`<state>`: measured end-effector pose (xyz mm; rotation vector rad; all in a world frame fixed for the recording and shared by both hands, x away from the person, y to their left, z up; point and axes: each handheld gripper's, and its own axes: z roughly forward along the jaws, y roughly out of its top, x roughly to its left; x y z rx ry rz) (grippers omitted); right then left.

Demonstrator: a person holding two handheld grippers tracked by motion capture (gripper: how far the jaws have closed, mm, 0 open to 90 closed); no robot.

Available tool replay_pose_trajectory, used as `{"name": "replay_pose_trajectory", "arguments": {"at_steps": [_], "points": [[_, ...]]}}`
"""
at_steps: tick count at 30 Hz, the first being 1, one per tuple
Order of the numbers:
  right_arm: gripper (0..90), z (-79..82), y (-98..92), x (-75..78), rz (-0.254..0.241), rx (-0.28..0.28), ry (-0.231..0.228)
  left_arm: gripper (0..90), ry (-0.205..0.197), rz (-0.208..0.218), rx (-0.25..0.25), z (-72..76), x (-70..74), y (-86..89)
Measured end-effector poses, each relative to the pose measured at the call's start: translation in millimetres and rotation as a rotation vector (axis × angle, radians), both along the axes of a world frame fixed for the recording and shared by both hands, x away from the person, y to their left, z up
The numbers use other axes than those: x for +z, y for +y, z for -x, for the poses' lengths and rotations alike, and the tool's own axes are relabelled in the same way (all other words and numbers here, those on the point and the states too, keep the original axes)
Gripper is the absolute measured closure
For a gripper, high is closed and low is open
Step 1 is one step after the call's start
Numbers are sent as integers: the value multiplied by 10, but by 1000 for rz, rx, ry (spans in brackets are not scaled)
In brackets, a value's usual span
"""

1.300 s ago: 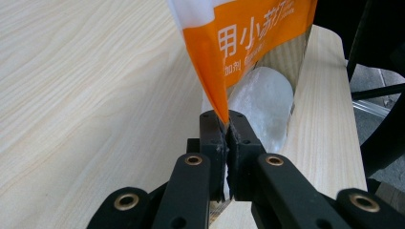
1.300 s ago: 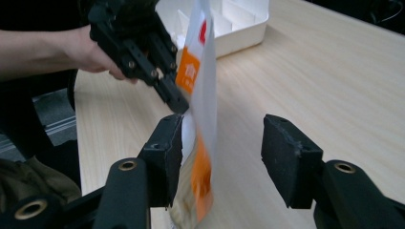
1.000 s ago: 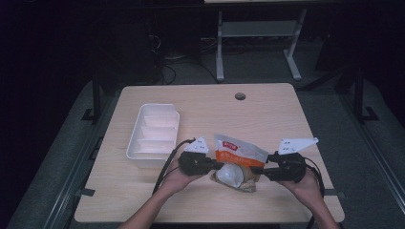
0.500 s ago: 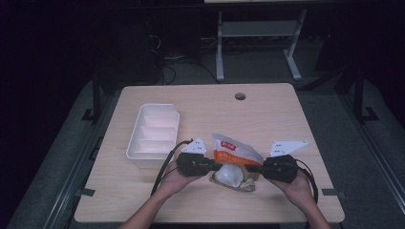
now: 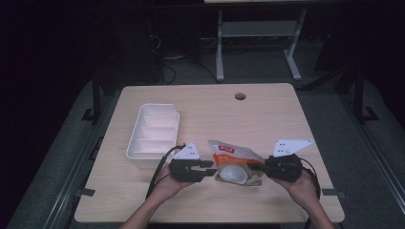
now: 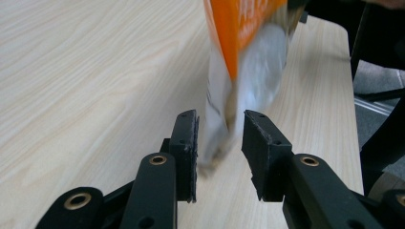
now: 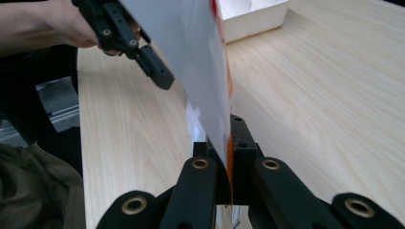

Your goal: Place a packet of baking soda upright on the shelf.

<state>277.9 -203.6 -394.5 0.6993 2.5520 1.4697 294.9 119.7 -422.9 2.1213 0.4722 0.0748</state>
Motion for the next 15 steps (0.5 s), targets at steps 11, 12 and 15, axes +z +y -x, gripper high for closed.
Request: {"name": "replay_pose_trajectory", "arguments": {"at_steps": [11,12,15], "points": [[898,-114,-68,174,8,-38,-22,606,-3,-18,10,91,-70,93],[898,-154,-55,219,12,-44,-30,588,-2,-23,6,104,-89,102],[898,-227,-32,279,7,-53,-29,564,-1,-25,3,123,-108,110]]}}
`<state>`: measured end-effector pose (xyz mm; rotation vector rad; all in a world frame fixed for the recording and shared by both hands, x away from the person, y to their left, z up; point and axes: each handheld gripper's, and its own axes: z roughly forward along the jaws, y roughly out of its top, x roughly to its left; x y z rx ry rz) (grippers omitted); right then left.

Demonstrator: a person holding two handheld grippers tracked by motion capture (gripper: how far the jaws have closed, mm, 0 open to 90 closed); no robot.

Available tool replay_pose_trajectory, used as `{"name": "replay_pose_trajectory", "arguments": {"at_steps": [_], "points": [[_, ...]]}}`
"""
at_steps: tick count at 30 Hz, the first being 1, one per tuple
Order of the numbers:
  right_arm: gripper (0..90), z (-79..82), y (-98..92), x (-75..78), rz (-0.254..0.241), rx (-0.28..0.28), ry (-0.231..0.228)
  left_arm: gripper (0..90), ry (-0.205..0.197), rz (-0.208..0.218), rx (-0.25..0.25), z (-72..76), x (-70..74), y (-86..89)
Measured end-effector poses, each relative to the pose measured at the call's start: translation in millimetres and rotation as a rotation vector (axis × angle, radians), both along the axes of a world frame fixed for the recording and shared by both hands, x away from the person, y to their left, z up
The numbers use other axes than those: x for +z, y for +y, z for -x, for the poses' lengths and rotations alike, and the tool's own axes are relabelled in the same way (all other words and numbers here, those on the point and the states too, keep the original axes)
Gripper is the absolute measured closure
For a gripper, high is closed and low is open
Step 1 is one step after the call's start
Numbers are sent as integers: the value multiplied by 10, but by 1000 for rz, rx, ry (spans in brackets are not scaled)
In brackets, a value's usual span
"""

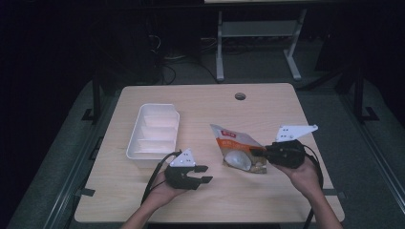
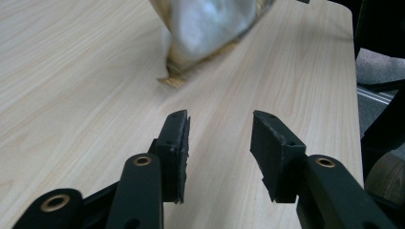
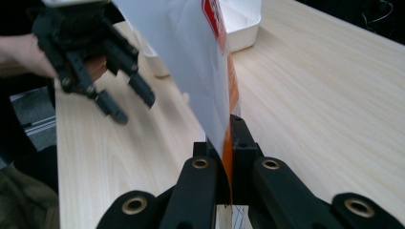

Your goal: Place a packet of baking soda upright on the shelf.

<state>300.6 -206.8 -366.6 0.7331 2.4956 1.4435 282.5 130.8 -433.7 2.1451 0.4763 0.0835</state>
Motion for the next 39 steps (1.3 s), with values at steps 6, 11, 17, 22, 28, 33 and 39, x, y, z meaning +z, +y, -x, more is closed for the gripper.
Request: {"name": "replay_pose_trajectory", "arguments": {"at_steps": [6,11,17,22,28,33,39], "points": [[898,-180,105,117,-12,2,-3,510,-6,6,-5,8,-5,12],[898,-365,276,231,-13,20,-19,460,-14,8,-5,24,-10,22],[898,-570,445,323,-33,39,-18,409,-24,12,-10,31,-8,24],[898,-766,640,415,-54,55,-26,384,-24,21,1,19,1,68],[898,-979,859,481,-69,77,-19,368,-22,21,1,5,-11,86],[899,-1105,1036,525,-74,93,-15,349,-20,4,-6,9,-31,67],[899,-1267,1261,563,-79,114,-13,339,-21,4,-2,7,-33,86]]}}
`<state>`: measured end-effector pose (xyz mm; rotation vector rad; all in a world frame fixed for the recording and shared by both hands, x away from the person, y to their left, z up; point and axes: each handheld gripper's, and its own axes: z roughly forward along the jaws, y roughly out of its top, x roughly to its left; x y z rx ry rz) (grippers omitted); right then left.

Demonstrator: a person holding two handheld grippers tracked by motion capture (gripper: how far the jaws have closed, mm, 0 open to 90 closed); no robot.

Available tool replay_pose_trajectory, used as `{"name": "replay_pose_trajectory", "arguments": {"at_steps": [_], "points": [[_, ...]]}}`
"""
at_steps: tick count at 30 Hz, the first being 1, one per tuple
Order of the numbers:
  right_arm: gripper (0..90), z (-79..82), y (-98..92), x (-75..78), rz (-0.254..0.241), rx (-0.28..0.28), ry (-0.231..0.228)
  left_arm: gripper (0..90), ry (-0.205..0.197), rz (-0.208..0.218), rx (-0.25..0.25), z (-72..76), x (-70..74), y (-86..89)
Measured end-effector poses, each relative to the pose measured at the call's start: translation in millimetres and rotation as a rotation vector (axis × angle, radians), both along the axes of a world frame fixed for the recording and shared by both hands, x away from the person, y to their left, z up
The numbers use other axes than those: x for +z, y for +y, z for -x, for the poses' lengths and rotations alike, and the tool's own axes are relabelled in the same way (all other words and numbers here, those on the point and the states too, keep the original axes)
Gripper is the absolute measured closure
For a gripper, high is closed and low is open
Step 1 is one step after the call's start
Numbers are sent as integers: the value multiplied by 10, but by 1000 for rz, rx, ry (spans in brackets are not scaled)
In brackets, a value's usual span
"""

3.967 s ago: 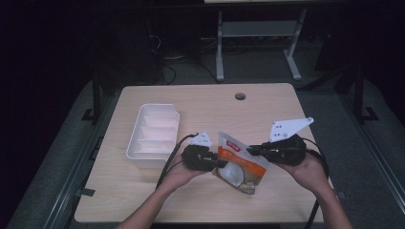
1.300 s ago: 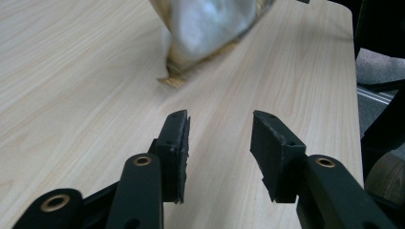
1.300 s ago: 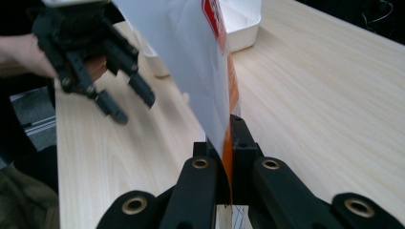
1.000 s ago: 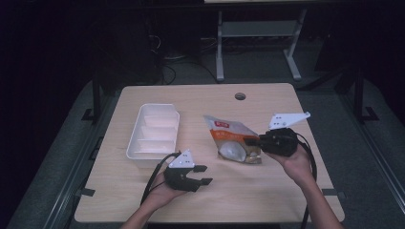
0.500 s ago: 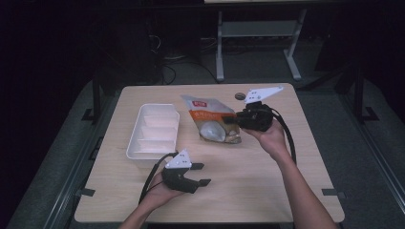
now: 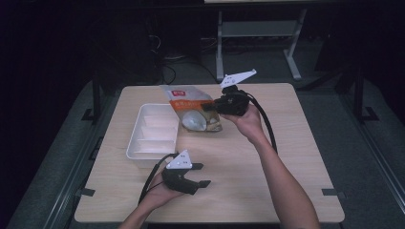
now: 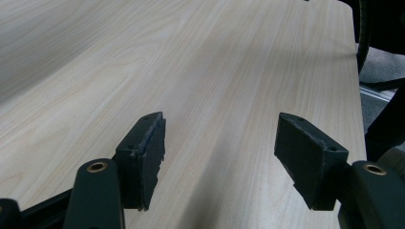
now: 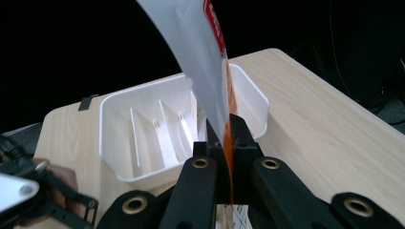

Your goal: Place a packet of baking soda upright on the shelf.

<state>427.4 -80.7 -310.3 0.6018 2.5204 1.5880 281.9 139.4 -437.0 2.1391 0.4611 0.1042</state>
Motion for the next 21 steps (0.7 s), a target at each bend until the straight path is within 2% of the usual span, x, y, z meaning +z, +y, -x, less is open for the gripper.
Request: {"name": "replay_pose_trajectory", "arguments": {"at_steps": [6,10,14,21], "points": [[899,-132,182,41,-12,16,5,332,2,3,10,-11,-19,24],[899,-207,313,73,-10,24,1,326,0,-20,-1,6,-39,3],[899,-279,445,101,-8,38,0,323,-6,-25,-9,17,-46,-13],[899,-388,687,114,-7,55,-11,320,-2,-17,-1,19,-50,12]]}}
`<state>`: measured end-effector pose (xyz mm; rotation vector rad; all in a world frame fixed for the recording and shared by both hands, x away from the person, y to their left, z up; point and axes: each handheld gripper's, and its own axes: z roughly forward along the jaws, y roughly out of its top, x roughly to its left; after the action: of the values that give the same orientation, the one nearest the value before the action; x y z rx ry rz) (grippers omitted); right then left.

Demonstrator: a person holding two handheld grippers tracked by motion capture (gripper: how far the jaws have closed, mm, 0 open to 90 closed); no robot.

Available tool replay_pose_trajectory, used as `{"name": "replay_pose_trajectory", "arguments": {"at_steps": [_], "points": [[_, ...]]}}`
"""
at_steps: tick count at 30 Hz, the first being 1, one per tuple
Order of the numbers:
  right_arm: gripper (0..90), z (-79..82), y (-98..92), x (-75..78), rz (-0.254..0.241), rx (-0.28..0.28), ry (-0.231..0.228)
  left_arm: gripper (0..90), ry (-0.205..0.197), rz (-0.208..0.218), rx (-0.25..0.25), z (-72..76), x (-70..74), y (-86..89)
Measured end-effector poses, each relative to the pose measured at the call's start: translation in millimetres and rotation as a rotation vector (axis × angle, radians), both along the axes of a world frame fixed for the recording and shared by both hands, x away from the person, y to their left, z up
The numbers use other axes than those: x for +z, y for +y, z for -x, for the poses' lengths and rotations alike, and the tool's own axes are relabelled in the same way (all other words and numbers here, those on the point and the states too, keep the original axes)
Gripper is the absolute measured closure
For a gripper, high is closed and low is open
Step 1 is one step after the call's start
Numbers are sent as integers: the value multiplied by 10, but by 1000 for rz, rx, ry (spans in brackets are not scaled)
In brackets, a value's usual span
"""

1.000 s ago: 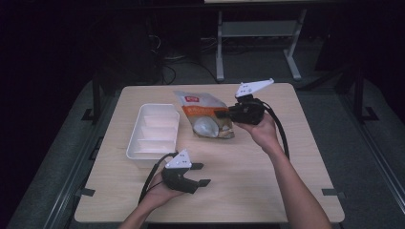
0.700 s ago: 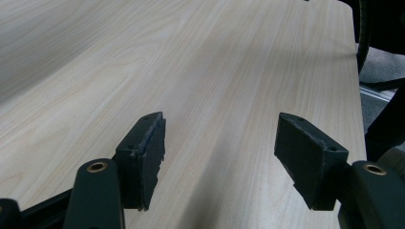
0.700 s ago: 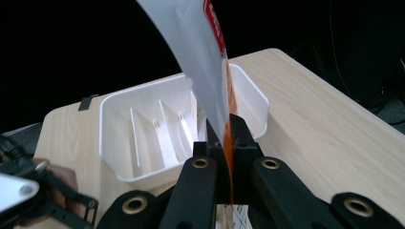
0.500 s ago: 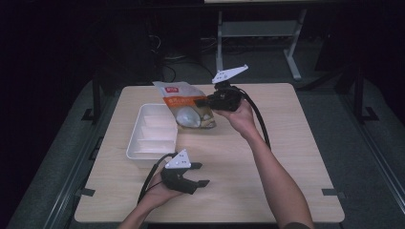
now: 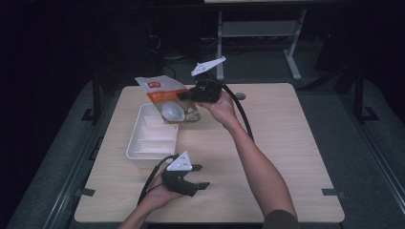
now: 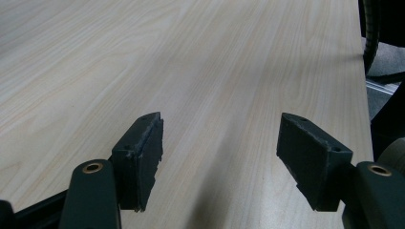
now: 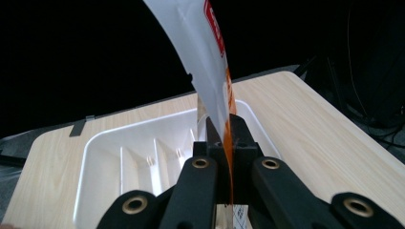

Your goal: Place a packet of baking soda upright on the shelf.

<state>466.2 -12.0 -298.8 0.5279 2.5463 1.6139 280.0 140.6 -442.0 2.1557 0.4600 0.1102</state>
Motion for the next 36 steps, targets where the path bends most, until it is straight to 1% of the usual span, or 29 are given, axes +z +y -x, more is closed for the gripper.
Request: {"name": "replay_pose_trajectory", "arguments": {"at_steps": [3,4,5,6,7,8,10,11,13,16,18,19,20,21,24,26,28,29,30,31,32,33,35,36], "points": [[899,-31,53,-20,-9,3,4,320,0,1,0,-4,2,8],[900,-62,108,-34,-6,6,7,317,-1,-2,2,-5,2,13],[900,-62,108,-34,-6,6,7,317,-1,-2,2,-5,2,13],[899,-93,176,-38,0,13,3,317,-2,-4,3,-6,0,16],[899,-93,176,-38,0,13,3,316,-2,-4,3,-6,0,16],[899,-105,209,-38,2,13,7,316,-1,-3,4,-5,-2,15],[899,-135,271,-39,6,17,2,315,-1,-3,5,-5,-2,17],[899,-170,324,-46,1,24,14,315,-3,0,5,-4,-1,21],[900,-181,351,-47,3,21,12,314,-1,1,7,-3,-1,24],[899,-232,484,-40,11,29,10,307,-3,-7,5,-2,-3,31],[899,-245,517,-42,14,34,4,305,-4,-5,6,-1,-2,31],[899,-266,581,-53,17,37,10,305,-7,-4,5,2,3,34],[899,-266,581,-53,17,37,10,305,-7,-4,5,2,3,34],[899,-281,638,-75,21,41,11,305,-6,-3,6,0,3,38],[899,-301,684,-110,14,43,16,305,-7,-1,10,-3,2,52],[899,-326,748,-175,5,46,22,305,-7,0,14,-5,2,64],[899,-334,765,-199,5,48,24,305,-9,1,14,-7,3,69],[899,-355,795,-254,2,50,32,305,-11,-2,15,-8,5,74],[899,-355,795,-254,2,50,32,305,-10,-1,16,-9,7,78],[899,-373,817,-307,1,48,40,305,-11,0,17,-9,8,80],[899,-373,817,-307,1,48,40,305,-6,3,20,-7,7,80],[899,-381,840,-351,0,45,55,305,-5,1,19,-8,4,79],[899,-388,846,-377,-1,46,53,305,-6,0,18,-9,3,78],[899,-392,851,-426,-9,42,69,305,-6,-2,17,-5,0,71]]}}
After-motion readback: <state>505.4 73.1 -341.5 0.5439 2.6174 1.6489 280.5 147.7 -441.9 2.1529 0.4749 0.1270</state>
